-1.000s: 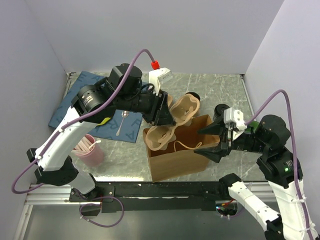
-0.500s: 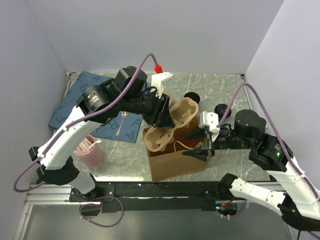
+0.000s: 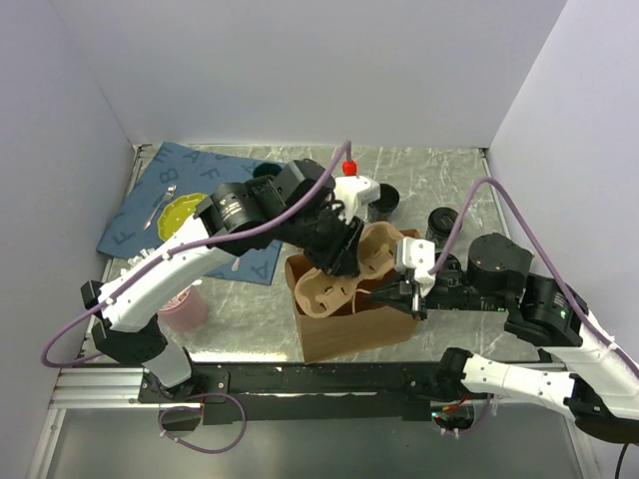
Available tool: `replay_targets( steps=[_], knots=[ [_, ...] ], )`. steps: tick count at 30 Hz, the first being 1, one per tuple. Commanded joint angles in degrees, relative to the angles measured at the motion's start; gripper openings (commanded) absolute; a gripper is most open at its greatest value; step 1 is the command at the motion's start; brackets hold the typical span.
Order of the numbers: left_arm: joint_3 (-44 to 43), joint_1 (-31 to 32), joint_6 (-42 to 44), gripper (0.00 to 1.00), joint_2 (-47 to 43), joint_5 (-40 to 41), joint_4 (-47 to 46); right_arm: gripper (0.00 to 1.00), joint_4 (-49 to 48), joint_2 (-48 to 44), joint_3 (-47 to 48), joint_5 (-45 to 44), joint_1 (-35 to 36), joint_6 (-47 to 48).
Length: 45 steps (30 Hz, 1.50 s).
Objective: Pack the takeout coffee
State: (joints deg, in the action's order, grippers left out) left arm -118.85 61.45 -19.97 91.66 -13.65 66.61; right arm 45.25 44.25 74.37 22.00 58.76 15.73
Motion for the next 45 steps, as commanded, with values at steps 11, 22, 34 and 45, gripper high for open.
replay_targets(
  steps=[11, 22, 34, 45],
  knots=[
    [-4.55, 5.52, 1.51, 0.22, 3.71, 9.61, 2.47, 0.0, -4.91, -3.91, -3.88, -1.34, 2.06, -1.31],
    [-1.93, 8.95, 2.38, 0.23, 3.18, 13.2, 0.64, 0.0, -7.63, -4.96, -5.81, -1.17, 2.5, -2.8],
    [-1.74, 10.0, 5.99, 0.21, 6.61, 21.29, -2.44, 0.0, -7.11, -5.67, -6.08, -0.82, 2.94, -4.39],
    [-2.51, 10.09, 9.15, 0.23, 7.12, 22.08, -4.92, 0.0, -7.02, -6.11, -7.04, -0.03, 3.38, -4.83]
  ],
)
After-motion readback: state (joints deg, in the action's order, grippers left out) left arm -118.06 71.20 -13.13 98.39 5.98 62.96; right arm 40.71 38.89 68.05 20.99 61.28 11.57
